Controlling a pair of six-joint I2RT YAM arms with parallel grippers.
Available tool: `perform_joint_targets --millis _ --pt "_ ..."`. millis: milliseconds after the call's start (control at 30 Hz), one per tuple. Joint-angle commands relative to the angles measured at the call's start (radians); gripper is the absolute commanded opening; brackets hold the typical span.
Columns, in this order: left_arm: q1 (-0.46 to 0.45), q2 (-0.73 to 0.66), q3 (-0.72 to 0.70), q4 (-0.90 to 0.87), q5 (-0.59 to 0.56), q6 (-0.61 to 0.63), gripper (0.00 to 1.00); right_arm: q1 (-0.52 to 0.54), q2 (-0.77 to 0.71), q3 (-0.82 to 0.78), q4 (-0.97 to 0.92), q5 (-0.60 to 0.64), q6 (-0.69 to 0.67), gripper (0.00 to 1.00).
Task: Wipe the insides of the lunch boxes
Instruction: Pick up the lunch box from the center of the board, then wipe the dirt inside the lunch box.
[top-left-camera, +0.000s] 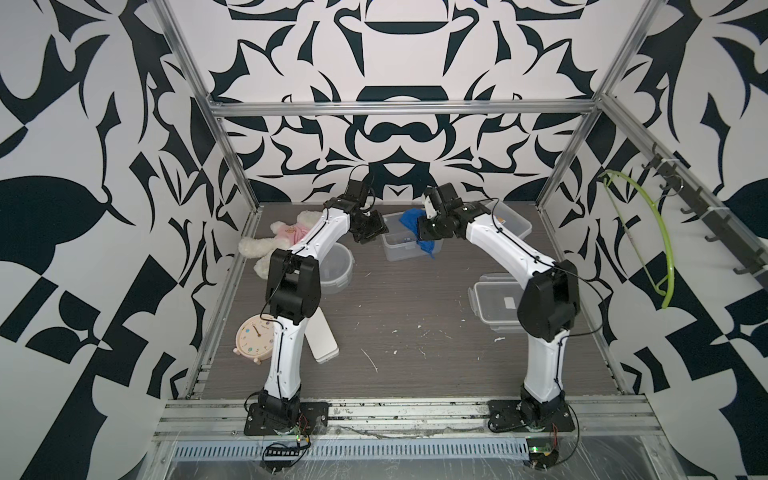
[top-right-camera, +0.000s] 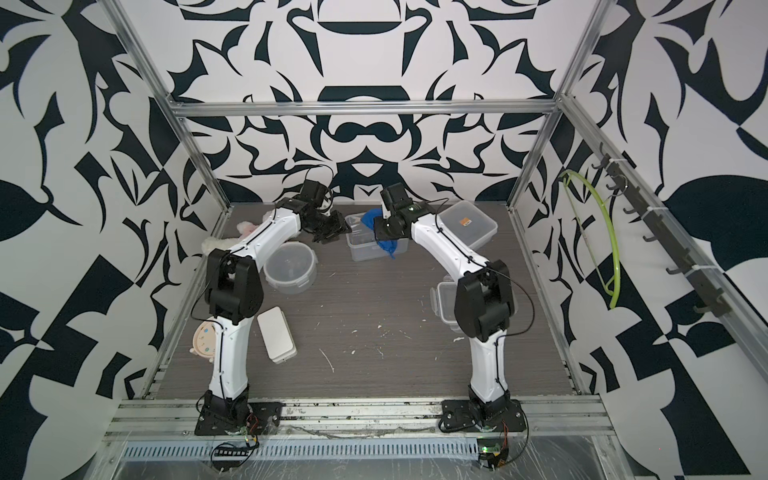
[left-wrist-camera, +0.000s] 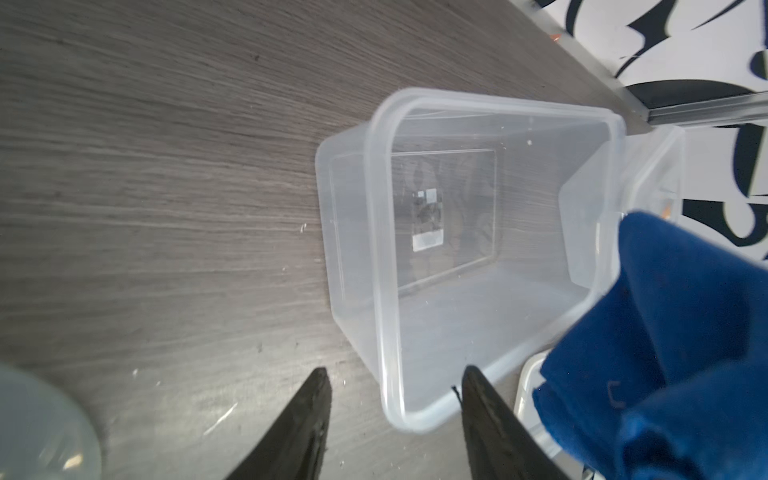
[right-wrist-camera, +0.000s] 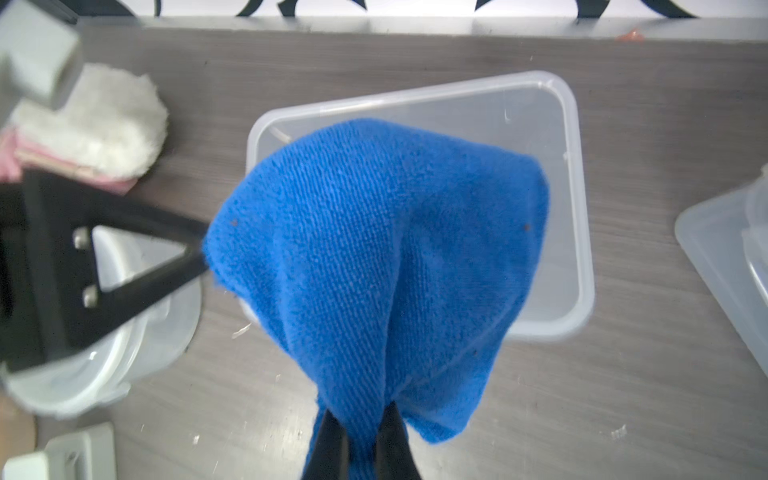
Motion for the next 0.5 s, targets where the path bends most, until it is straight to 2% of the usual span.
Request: perform_joint_targets --millis 0,167,267,367,467 --pt "0.001 0.065 0.084 -0.058 -0.002 0.017 0.53 0.003 0.116 0.198 -0.107 -0.036 -0.042 0.0" --pt "0.001 0.14 0.165 -0.075 0.018 0.017 0.46 0.001 0.371 0.54 -0.249 -0.065 -0.054 0.0" --pt "0.001 0.16 0.182 -0.076 0.023 0.017 0.4 0.011 0.48 0.655 -0.291 -0.118 -0.046 0.0" --pt "-0.001 0.173 0.199 -0.087 0.023 0.017 0.33 0.036 0.496 0.642 -0.283 -0.143 -0.047 0.0" --pt "-0.007 0.173 0.206 -0.1 0.012 0.021 0.25 0.064 0.447 0.523 -0.231 -0.16 -0.041 0.0"
